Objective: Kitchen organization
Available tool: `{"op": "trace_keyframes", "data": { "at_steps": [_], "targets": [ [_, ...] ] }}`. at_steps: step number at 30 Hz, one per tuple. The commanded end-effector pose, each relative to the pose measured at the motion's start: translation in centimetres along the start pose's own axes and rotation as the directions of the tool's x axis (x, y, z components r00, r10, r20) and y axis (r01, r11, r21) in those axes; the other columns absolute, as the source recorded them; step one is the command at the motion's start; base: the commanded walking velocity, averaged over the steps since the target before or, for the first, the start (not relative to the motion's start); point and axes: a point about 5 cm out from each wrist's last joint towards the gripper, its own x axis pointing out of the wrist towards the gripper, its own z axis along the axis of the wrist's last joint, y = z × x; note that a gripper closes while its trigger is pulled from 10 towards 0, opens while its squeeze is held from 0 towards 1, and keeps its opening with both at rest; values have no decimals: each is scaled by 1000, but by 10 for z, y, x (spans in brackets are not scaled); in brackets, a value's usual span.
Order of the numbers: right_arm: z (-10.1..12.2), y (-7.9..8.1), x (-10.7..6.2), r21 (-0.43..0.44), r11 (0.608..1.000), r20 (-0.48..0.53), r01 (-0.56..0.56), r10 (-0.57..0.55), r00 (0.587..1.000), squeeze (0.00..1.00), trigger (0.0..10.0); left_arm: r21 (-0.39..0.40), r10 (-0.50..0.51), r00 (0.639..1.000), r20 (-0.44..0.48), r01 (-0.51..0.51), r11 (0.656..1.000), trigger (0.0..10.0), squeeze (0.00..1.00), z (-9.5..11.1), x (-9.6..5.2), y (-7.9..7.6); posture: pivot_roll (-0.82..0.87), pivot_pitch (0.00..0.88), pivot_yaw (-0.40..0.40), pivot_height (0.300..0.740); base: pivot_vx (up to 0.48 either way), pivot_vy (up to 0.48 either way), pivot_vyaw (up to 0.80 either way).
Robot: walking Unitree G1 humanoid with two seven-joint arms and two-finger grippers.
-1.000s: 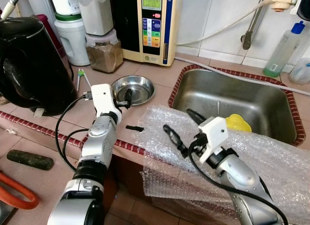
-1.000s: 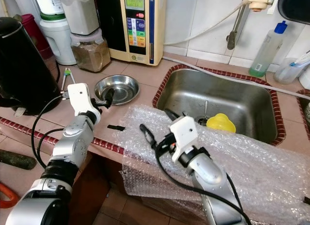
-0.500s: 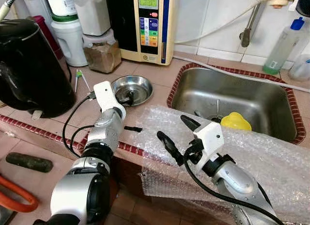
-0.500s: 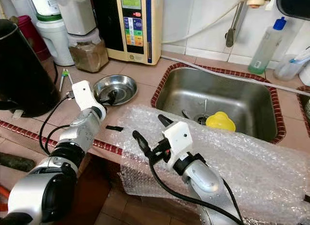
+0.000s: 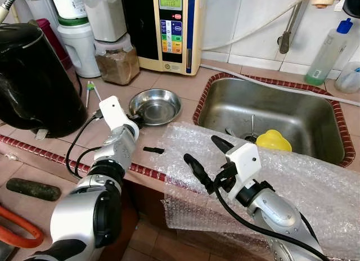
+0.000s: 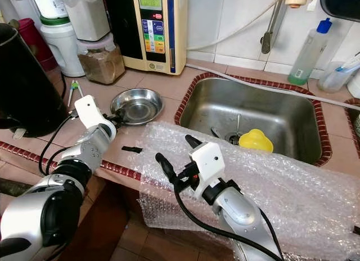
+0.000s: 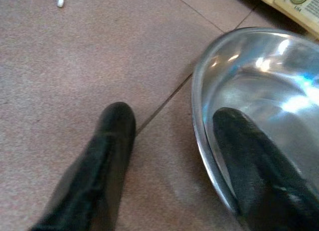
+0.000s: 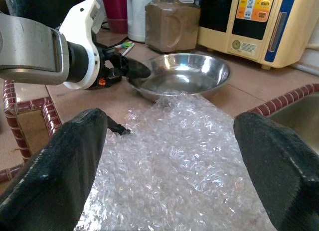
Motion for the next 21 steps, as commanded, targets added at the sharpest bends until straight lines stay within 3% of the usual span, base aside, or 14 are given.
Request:
{"op": "trace_keyframes", "data": {
  "at_steps": [1, 5, 17, 21],
  "targets": [
    [2, 0, 1, -6, 1000, -3, -12, 12, 1000, 0, 10000, 6, 22, 999, -33, -21, 1000, 0, 0, -5, 0, 4, -72, 47, 71, 740, 0, 0, 0],
    [2, -1, 2, -7, 1000, -4, -14, 14, 1000, 0, 10000, 6, 21, 999, -31, -21, 1000, 0, 0, -4, 0, 8, -71, 46, 69, 740, 0, 0, 0],
    [1, -4, 2, -14, 1000, -9, -7, 7, 1000, 0, 10000, 108, 1, 999, -51, 4, 994, 0, 0, -1, 0, 21, -65, 36, 71, 740, 0, 0, 0],
    [0, -6, 2, -16, 1000, -11, -11, 11, 1000, 0, 10000, 149, 20, 1000, -5, -19, 989, 0, 0, 11, 0, 32, -58, 34, 65, 740, 0, 0, 0]
  ]
}}
